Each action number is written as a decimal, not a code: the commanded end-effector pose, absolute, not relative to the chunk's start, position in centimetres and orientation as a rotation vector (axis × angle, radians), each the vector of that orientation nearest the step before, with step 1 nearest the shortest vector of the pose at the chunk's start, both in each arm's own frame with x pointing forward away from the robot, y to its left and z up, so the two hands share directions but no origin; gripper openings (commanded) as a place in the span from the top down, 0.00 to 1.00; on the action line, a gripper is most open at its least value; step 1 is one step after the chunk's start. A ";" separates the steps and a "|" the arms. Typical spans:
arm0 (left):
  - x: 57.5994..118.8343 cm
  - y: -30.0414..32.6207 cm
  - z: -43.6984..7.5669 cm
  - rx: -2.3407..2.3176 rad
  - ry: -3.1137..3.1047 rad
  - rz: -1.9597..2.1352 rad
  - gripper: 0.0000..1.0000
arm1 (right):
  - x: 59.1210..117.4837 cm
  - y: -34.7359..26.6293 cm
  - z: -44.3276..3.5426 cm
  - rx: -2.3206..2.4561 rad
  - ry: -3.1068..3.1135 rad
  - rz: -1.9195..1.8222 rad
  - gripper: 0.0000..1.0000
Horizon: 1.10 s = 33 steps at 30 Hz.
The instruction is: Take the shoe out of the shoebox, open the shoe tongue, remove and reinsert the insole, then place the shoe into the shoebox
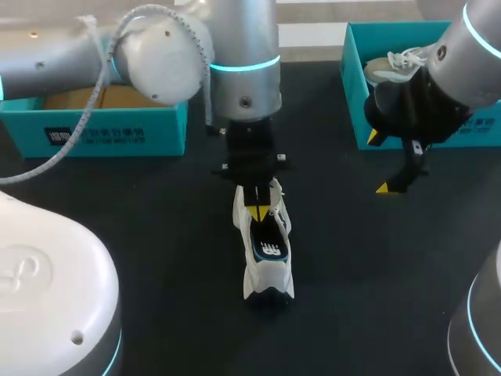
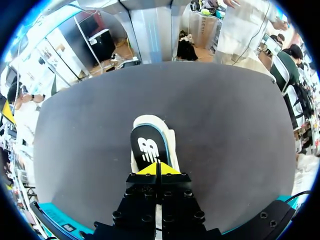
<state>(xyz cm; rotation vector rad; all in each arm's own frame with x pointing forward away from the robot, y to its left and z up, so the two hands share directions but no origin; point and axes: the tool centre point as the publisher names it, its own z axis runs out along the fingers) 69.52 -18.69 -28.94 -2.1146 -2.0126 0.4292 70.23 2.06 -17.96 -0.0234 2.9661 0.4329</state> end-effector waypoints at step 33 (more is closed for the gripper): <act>69.4 -19.5 -34.8 -2.172 -2.247 0.199 1.00 | 70.4 2.2 -18.1 -0.024 2.968 0.431 0.00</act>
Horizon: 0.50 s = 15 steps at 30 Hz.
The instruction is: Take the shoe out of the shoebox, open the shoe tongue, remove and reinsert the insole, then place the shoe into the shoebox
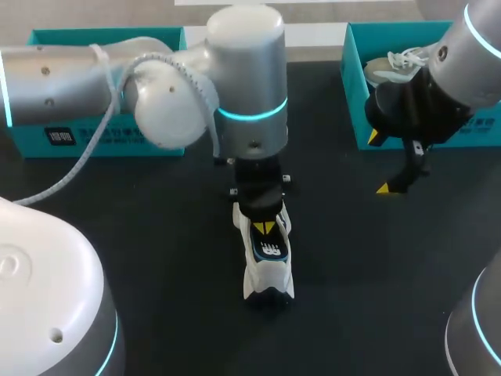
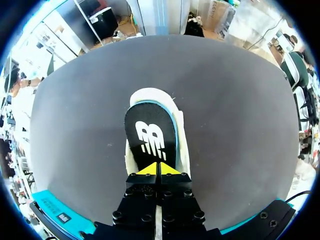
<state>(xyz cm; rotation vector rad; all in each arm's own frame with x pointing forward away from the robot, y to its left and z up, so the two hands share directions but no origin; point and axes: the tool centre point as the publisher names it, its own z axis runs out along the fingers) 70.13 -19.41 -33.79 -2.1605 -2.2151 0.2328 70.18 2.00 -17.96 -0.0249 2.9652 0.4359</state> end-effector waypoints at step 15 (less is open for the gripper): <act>69.1 -19.6 -38.6 -2.155 -2.333 0.027 1.00 | 70.4 2.2 -18.1 -0.024 2.968 0.431 0.00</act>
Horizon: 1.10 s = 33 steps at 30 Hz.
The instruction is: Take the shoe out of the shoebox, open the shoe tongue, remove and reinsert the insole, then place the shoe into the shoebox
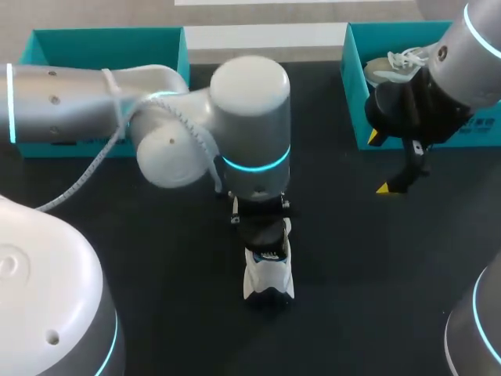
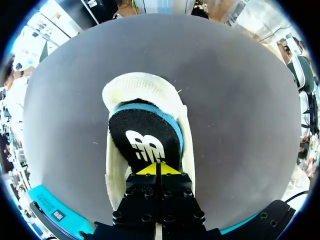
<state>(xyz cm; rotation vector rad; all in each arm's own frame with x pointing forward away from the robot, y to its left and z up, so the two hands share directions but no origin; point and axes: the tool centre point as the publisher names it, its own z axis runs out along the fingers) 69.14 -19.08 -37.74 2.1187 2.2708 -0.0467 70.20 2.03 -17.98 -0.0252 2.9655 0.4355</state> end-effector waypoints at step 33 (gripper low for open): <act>67.9 -20.7 -37.9 2.166 2.300 -0.277 1.00 | 70.4 2.2 -18.1 -0.024 2.968 0.431 0.00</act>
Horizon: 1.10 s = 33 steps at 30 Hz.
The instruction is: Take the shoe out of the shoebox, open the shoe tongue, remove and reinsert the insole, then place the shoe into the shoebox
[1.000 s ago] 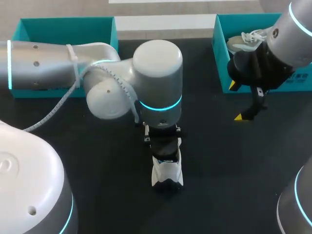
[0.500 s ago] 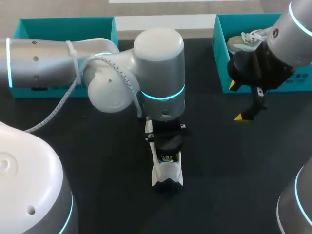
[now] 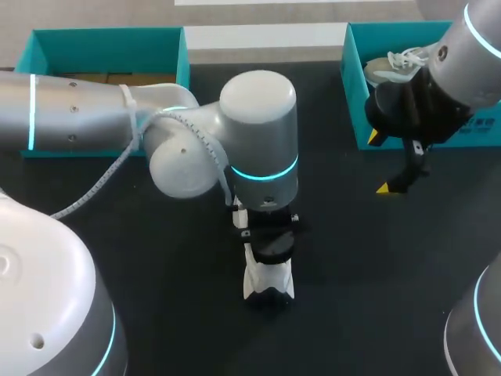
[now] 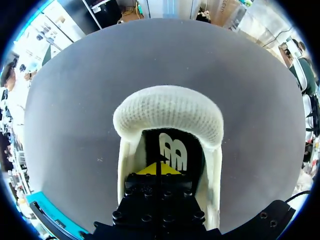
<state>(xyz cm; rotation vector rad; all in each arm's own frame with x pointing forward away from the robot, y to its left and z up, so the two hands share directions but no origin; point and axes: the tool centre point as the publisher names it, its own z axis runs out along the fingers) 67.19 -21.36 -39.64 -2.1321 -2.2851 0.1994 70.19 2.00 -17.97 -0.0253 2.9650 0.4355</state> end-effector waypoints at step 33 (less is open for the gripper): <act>64.7 -19.9 -37.2 -2.010 -2.013 0.494 1.00 | 70.4 2.2 -18.1 -0.024 2.968 0.431 0.00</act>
